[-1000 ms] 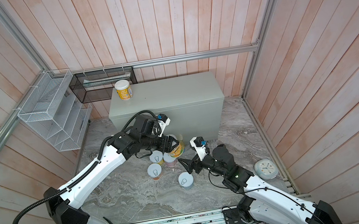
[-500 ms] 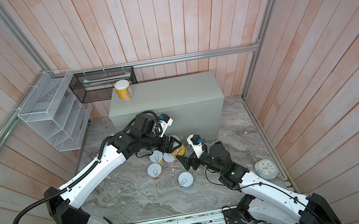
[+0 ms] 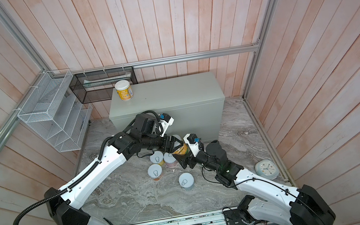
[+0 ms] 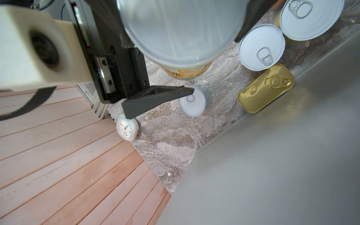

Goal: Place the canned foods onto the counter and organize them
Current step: 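Move the right gripper onto the can held by the left gripper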

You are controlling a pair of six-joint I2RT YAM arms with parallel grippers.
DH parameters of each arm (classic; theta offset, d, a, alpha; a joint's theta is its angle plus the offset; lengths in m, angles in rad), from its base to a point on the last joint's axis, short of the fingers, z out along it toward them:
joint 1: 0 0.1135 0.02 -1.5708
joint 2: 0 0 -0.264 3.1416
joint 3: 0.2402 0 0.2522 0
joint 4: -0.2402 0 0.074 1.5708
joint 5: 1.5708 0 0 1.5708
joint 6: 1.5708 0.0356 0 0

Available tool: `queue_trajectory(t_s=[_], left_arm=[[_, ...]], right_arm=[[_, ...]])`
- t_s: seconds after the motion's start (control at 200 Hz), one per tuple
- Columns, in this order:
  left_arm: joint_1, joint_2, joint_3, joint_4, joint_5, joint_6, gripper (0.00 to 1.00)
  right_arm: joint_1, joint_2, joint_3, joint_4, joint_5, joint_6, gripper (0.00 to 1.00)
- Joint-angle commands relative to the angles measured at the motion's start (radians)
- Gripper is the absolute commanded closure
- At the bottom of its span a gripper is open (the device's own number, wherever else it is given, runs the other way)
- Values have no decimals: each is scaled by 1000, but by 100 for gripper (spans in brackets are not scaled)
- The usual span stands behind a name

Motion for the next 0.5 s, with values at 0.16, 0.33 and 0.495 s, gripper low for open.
queue_trajectory(t_s=[0.16, 0.33, 0.495], left_arm=[[-4, 9, 8, 60, 70, 2, 50], [-4, 14, 0, 67, 78, 1, 51], [-4, 17, 5, 76, 85, -1, 51]], right_arm=[[2, 35, 47, 86, 14, -38, 6], [7, 40, 34, 119, 12, -66, 6], [7, 55, 40, 116, 4, -70, 7]])
